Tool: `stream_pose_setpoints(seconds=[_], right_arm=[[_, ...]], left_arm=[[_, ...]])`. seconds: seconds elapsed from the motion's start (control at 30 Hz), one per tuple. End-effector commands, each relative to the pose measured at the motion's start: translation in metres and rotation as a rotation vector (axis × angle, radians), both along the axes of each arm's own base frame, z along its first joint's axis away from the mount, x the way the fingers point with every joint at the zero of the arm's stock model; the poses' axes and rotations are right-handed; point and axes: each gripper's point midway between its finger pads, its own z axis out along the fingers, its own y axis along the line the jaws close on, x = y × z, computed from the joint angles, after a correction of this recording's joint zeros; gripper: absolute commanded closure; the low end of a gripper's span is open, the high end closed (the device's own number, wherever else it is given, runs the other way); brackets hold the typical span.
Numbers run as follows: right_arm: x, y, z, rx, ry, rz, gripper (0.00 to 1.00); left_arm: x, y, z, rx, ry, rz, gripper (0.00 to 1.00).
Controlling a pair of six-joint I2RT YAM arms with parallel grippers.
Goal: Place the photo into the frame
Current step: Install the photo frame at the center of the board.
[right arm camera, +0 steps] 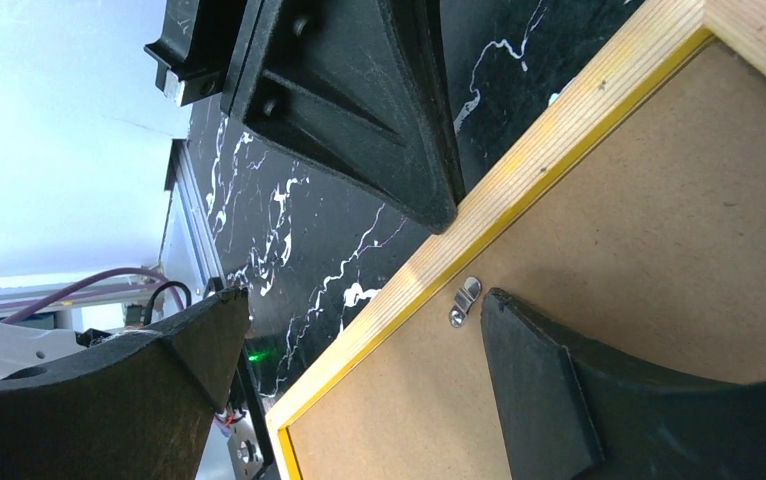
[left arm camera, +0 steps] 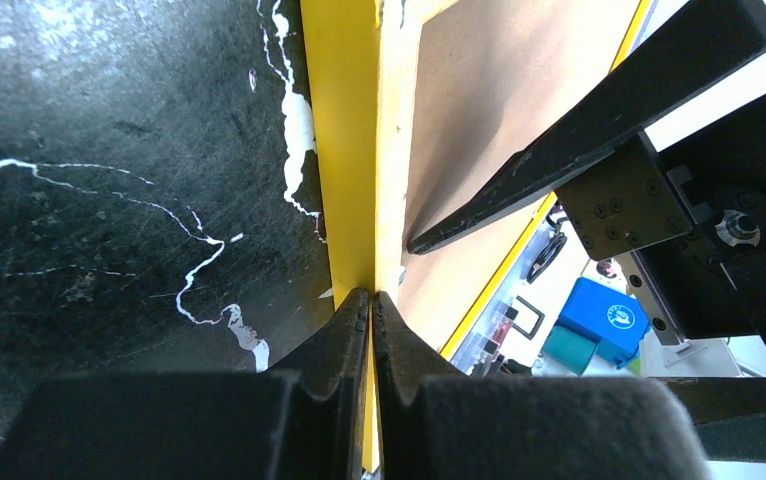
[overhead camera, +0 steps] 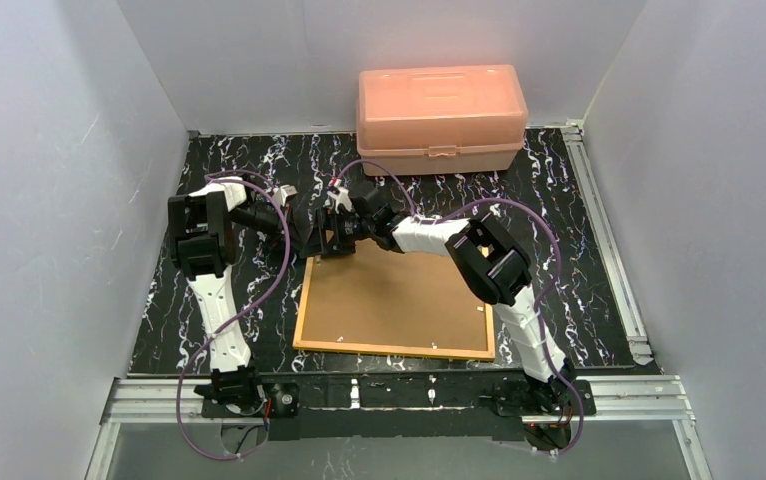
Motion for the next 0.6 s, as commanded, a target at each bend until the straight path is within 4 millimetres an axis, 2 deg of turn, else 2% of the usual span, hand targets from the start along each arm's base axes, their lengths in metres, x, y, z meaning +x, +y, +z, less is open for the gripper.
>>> stream_pose_setpoints(seconds=[0.0, 0.57], right_arm=[[-0.005, 0.013, 0.009, 0.045, -0.003, 0.039, 0.06], [-0.019, 0.019, 0.011, 0.077, 0.029, 0.104, 0.07]], left_arm=[[-0.001, -0.003, -0.010, 0.021, -0.016, -0.034, 0.99], [-0.001, -0.002, -0.010, 0.030, -0.025, -0.039, 0.99]])
